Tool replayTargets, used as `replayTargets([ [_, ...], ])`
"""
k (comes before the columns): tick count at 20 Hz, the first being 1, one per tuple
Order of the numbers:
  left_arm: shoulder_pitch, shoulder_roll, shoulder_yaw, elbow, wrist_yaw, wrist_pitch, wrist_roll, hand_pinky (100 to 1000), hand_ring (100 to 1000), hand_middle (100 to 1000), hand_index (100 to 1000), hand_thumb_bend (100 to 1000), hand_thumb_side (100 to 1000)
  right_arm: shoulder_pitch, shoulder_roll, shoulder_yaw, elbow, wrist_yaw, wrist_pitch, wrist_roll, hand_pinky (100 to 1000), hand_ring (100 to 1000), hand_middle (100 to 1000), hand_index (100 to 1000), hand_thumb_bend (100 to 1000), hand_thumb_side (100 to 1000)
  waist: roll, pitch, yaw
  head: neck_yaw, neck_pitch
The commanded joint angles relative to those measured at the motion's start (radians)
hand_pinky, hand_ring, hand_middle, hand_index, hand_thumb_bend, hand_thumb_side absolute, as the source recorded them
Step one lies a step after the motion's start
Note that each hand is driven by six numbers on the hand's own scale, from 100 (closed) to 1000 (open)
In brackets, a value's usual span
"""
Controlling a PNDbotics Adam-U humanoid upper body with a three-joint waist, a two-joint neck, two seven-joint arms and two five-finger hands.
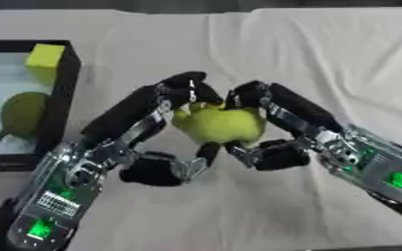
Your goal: Pick up the objects with one hand, pass them to the other hand, and then place them into the box on the other side of the table.
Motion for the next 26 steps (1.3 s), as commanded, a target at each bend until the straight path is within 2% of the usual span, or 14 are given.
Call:
replayTargets([
  [1, -0.008, -0.01, -0.003, -0.008, 0.007, 0.004, 0.029, 815, 961, 755, 813, 165, 319, -0.008, -0.012, -0.013, -0.01, -0.011, -0.008, -0.001, 542, 400, 382, 507, 100, 100, -0.012, -0.04, -0.002, 0.006, -0.018],
  [7, -0.007, -0.017, -0.009, 0.0, -0.015, 0.004, 0.041, 818, 963, 762, 817, 193, 305, -0.008, -0.009, -0.011, -0.01, -0.018, -0.009, 0.006, 540, 398, 381, 506, 100, 100, -0.011, -0.037, -0.003, 0.008, -0.019],
  [11, -0.007, -0.017, -0.012, 0.008, -0.049, 0.003, 0.014, 833, 981, 784, 829, 239, 299, -0.008, -0.008, -0.013, -0.01, -0.024, -0.013, 0.004, 536, 394, 379, 505, 100, 100, -0.01, -0.036, -0.003, 0.009, -0.017],
  [14, -0.006, -0.018, -0.013, 0.015, -0.078, 0.005, -0.01, 836, 984, 787, 828, 242, 292, -0.01, -0.007, -0.015, -0.01, -0.031, -0.02, 0.004, 534, 393, 378, 504, 100, 100, -0.009, -0.034, -0.005, 0.011, -0.017],
  [17, -0.005, -0.022, -0.013, 0.021, -0.097, 0.006, -0.021, 832, 980, 781, 823, 209, 275, -0.013, -0.005, -0.014, -0.01, -0.035, -0.029, 0.007, 533, 392, 378, 504, 100, 100, -0.009, -0.033, -0.005, 0.011, -0.016],
  [20, -0.004, -0.027, -0.012, 0.027, -0.101, 0.015, -0.006, 820, 968, 759, 814, 131, 270, -0.013, -0.004, -0.012, -0.01, -0.037, -0.04, 0.011, 533, 391, 378, 503, 100, 100, -0.009, -0.032, -0.006, 0.013, -0.017],
  [26, -0.008, -0.036, -0.017, 0.032, -0.085, 0.026, 0.044, 798, 944, 706, 775, 100, 242, -0.011, -0.004, -0.01, -0.01, -0.044, -0.045, 0.019, 526, 389, 377, 503, 100, 100, -0.005, -0.032, -0.003, 0.015, -0.02],
])
